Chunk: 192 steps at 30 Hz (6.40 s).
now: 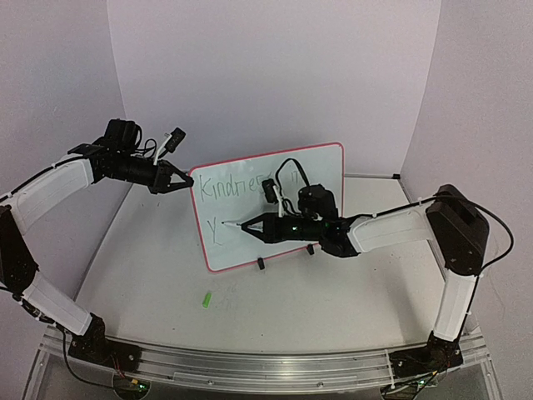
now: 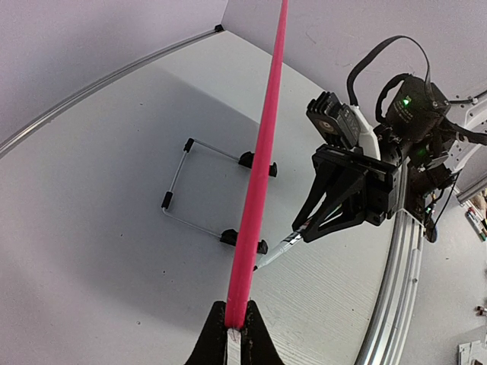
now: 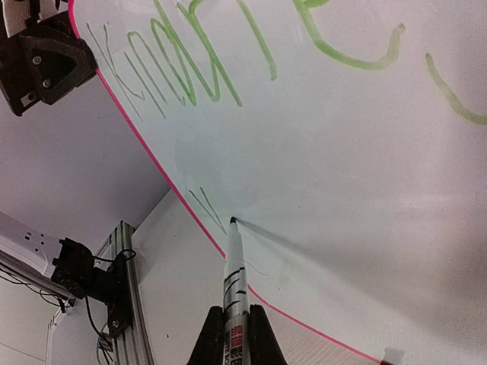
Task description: Write a sentence on the whiteboard
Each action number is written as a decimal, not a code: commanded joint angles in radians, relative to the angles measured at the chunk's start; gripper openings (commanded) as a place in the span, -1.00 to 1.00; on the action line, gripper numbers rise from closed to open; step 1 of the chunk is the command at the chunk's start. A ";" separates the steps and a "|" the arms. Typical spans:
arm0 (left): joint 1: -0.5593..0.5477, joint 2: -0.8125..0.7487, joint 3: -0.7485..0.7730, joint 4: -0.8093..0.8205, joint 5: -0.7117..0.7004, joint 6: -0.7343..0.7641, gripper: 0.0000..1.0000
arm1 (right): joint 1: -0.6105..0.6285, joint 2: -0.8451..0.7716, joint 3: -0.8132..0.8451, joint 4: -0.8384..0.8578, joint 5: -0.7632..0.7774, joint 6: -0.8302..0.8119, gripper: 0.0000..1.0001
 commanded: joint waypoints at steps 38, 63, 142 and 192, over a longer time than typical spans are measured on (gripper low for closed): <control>-0.011 -0.030 0.001 0.016 0.020 0.012 -1.00 | -0.028 0.012 0.061 -0.012 -0.016 -0.025 -1.00; -0.013 -0.032 0.001 0.016 0.020 0.013 -1.00 | -0.028 -0.116 -0.014 -0.025 -0.057 -0.049 -1.00; -0.020 -0.024 0.003 0.013 0.015 0.014 -1.00 | -0.095 -0.055 -0.083 -0.048 0.013 -0.053 -1.00; -0.023 -0.016 0.003 0.012 0.015 0.014 -1.00 | -0.095 -0.154 -0.082 -0.090 0.102 -0.058 -1.00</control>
